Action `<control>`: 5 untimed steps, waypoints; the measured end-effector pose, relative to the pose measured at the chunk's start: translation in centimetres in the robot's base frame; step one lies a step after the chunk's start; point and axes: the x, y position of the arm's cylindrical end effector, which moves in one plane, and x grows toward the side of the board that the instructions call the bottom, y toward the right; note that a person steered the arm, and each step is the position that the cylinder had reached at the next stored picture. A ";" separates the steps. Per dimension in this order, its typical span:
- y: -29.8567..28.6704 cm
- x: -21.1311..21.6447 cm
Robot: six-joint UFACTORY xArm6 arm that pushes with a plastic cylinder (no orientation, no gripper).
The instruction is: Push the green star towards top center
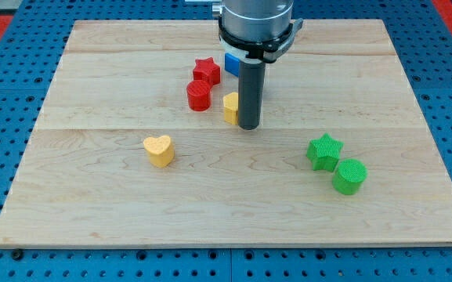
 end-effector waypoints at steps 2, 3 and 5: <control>1.6 2.6; 2.0 5.8; 5.4 10.2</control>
